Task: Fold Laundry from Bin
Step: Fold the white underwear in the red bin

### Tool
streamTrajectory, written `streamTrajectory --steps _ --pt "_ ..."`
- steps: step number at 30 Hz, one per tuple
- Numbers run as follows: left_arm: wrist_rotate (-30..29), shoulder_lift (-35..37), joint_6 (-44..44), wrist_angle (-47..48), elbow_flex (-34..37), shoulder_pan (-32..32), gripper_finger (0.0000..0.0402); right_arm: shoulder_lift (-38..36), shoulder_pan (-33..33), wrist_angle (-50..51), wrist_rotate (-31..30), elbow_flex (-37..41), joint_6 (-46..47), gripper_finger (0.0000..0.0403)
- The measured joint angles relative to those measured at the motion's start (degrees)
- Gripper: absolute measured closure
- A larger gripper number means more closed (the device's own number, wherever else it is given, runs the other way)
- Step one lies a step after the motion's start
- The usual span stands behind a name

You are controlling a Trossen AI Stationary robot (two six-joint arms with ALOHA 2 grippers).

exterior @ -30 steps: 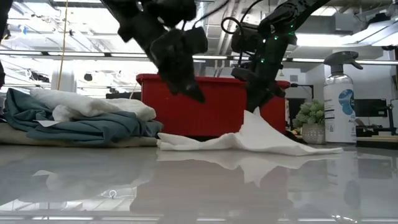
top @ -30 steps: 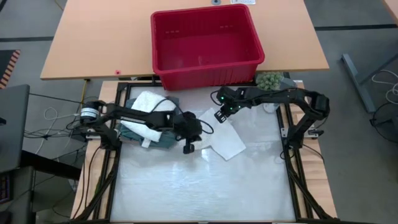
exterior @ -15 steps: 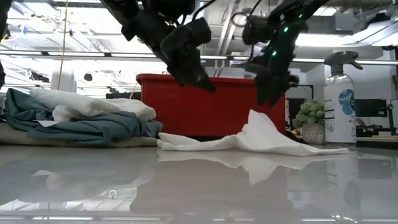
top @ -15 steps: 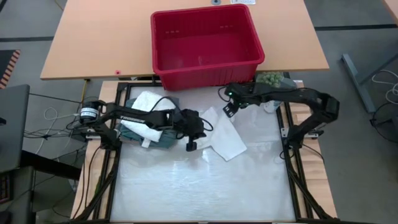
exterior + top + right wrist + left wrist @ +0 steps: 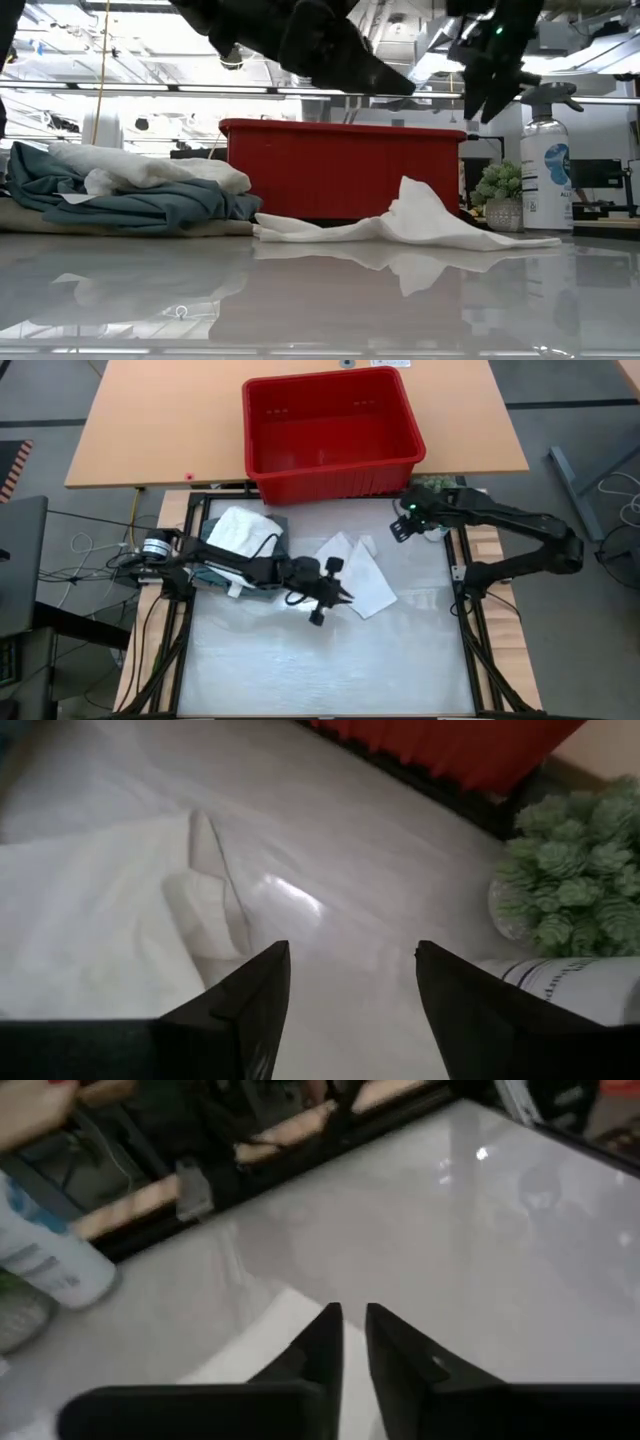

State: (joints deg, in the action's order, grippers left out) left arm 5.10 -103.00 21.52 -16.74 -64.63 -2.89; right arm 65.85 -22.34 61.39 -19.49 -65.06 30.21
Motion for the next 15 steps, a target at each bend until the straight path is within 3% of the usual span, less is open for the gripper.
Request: streamTrajectory --steps 7,15 --pt "5.11 -11.04 0.52 0.42 -7.45 -0.67 0.0280 -6.08 1.80 0.04 0.00 0.00 0.41 0.0163" --pt "-3.58 -23.36 1.45 7.24 -19.91 -4.11 0.0212 -7.55 6.10 4.02 -0.24 0.00 1.29 0.0163"
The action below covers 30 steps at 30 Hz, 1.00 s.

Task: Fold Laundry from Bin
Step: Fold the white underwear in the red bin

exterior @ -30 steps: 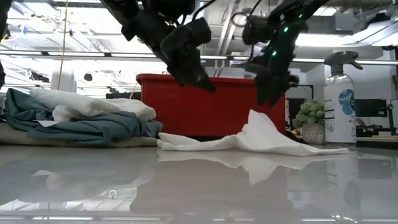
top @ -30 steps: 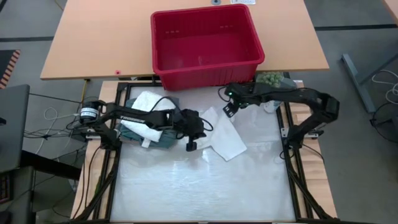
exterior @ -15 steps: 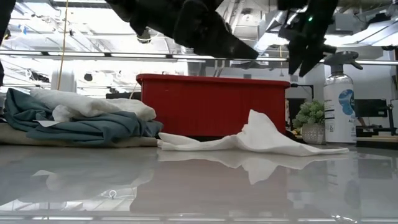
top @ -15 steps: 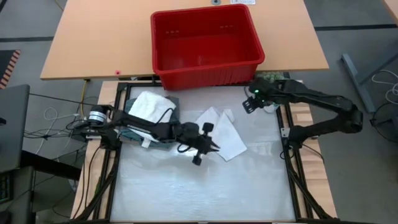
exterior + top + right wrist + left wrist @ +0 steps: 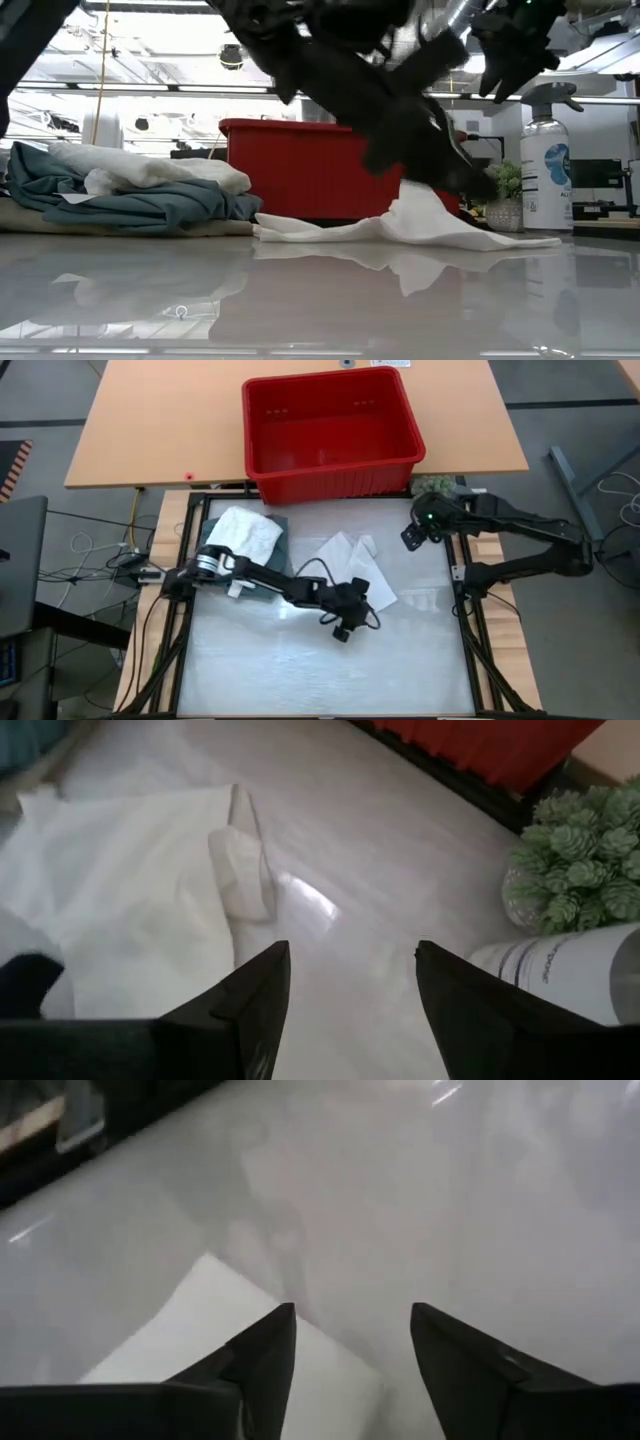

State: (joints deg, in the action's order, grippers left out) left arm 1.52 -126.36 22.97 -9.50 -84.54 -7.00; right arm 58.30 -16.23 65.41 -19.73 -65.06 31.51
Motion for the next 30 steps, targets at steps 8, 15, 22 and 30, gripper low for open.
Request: streamTrajectory --steps 8,15,22,30 --pt "-9.35 -6.17 -0.25 13.15 -9.90 -0.38 0.0205 -0.18 3.61 3.45 -0.17 0.00 -0.32 0.0163" --pt "-11.20 -6.07 -5.29 18.66 -10.01 0.11 0.0216 -1.59 5.77 3.26 -0.93 0.00 -0.42 0.0163" --pt "-9.61 -6.25 -12.64 21.74 -10.11 0.08 0.0355 -2.32 6.87 7.24 -3.12 0.00 0.36 0.0163" --pt "-18.07 1.33 -23.57 27.93 -9.77 0.28 0.0399 -2.29 6.72 7.78 -5.97 0.00 -0.48 0.0163"
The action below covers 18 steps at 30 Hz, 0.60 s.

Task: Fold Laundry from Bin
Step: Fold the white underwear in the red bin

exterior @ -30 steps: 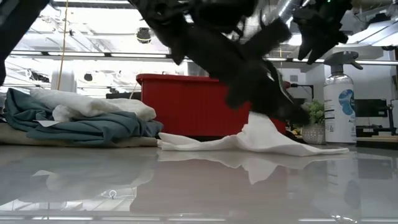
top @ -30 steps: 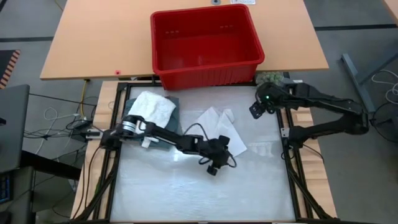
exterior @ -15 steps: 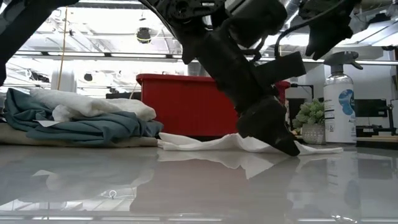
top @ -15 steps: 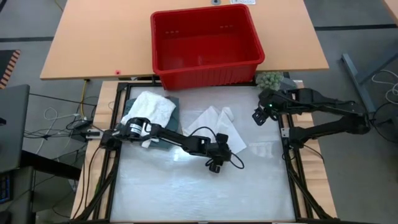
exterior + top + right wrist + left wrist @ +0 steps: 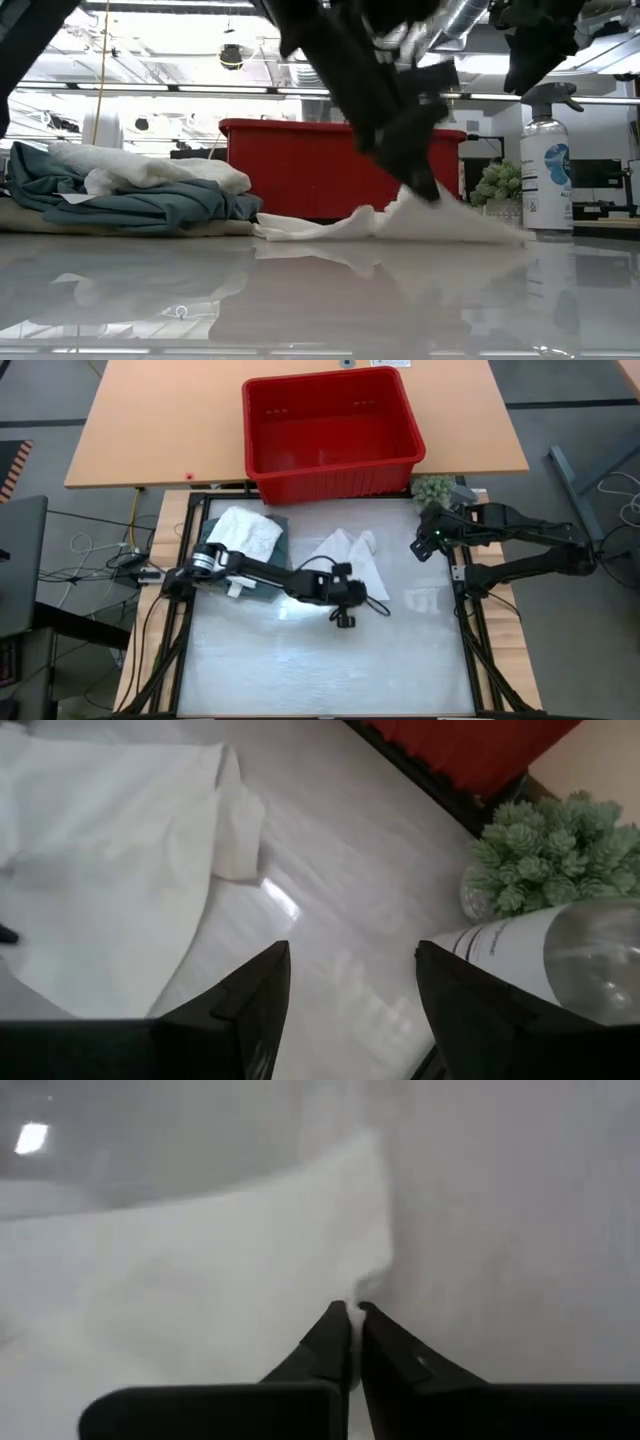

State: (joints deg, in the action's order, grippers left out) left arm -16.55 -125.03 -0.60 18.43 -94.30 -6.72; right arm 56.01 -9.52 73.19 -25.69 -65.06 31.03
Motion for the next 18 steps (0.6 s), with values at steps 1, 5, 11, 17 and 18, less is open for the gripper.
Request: streamTrajectory --steps 1,5,11,17,18 --pt "-1.76 1.32 -1.00 1.36 -0.04 0.04 0.0399 0.00 0.00 -0.41 0.00 0.00 -0.02 0.0163" --pt "-8.76 3.87 -8.61 7.37 -0.10 0.06 0.0400 0.00 0.04 -2.54 0.02 0.00 -0.04 0.0163" --pt "-14.87 4.23 -28.15 13.87 0.21 -0.02 0.0401 0.84 0.13 -3.87 2.53 0.00 1.17 0.0163" --pt "-21.05 4.53 -43.16 15.98 3.56 -2.27 0.0401 4.96 0.95 -4.08 4.55 0.00 -0.96 0.0163" --pt "-21.50 4.92 -43.98 16.26 4.05 -2.73 0.0401 5.90 1.02 -4.54 4.50 0.04 -2.94 0.0163"
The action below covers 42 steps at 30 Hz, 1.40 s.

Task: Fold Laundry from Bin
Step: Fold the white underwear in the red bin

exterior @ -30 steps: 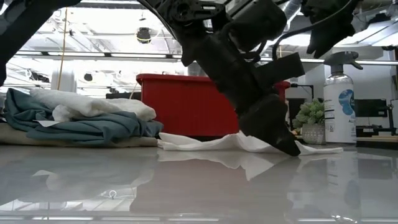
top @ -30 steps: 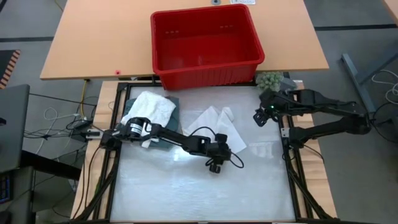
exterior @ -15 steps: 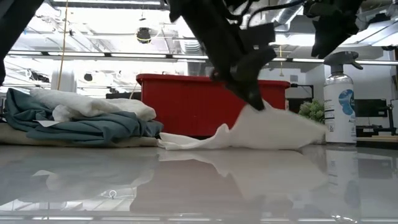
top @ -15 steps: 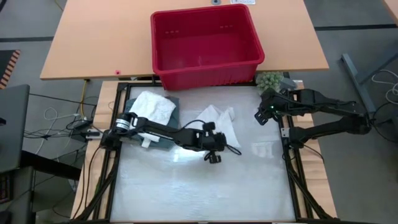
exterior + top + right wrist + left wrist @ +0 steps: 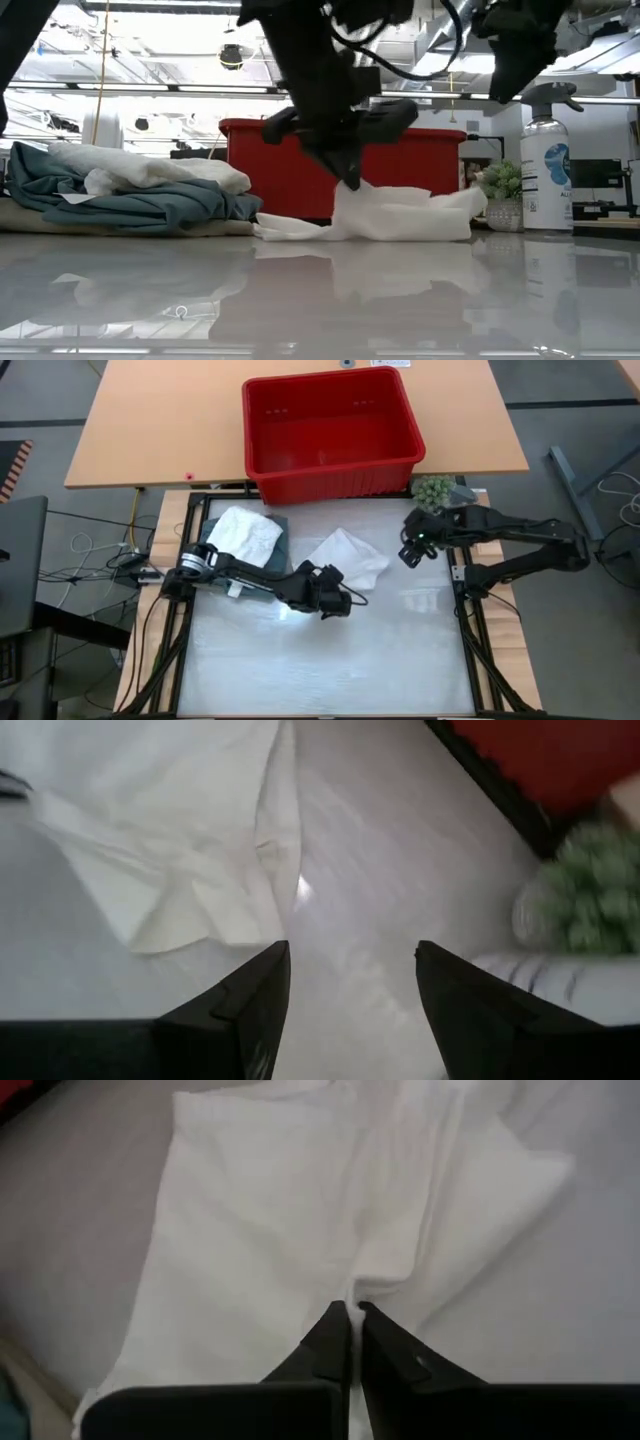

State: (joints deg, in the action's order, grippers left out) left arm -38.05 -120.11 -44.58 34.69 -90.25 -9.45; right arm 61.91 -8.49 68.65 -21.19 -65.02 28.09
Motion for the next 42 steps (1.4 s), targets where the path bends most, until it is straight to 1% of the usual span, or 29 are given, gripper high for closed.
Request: streamTrajectory --steps 2,4,9,13,17,21,27,30,35,42 --pt "-1.34 1.07 -1.95 -0.11 0.79 -0.89 0.0401 1.35 0.07 -2.24 -0.06 1.24 -5.20 0.0163" --pt "-3.48 1.97 -3.10 0.90 1.06 -1.61 0.0401 1.91 0.07 -5.87 0.10 4.21 -12.12 0.0163" --pt "-6.90 3.23 -2.19 1.69 1.07 -2.99 0.0401 1.53 0.82 -19.17 5.08 15.01 -31.11 0.0163" --pt "-7.09 3.21 -2.73 2.73 1.09 -4.18 0.0401 1.41 2.35 -29.70 9.16 23.68 -41.05 0.0163" --pt "-8.34 3.19 -3.50 3.81 1.09 -5.21 0.0401 1.94 3.04 -37.26 9.63 30.46 -44.68 0.0163" --pt "-9.01 3.19 -3.98 3.72 1.09 -5.53 0.0401 2.23 3.27 -41.87 9.56 33.62 -47.39 0.0163" --pt "-8.93 3.19 -4.66 5.06 1.09 -5.53 0.0401 2.23 3.24 -42.39 13.57 34.45 -52.69 0.0163" --pt "-9.11 3.19 -4.72 5.08 1.09 -5.53 0.0401 3.58 3.24 -45.02 13.81 34.45 -56.14 0.0163" --pt "-9.15 3.17 -4.77 5.08 1.09 -5.41 0.0401 8.96 3.50 -48.25 14.43 34.43 -59.78 0.0163" --pt "-9.15 3.17 -4.77 5.10 1.07 -5.30 0.0400 14.92 5.27 -48.87 12.84 34.19 -59.78 0.0168"
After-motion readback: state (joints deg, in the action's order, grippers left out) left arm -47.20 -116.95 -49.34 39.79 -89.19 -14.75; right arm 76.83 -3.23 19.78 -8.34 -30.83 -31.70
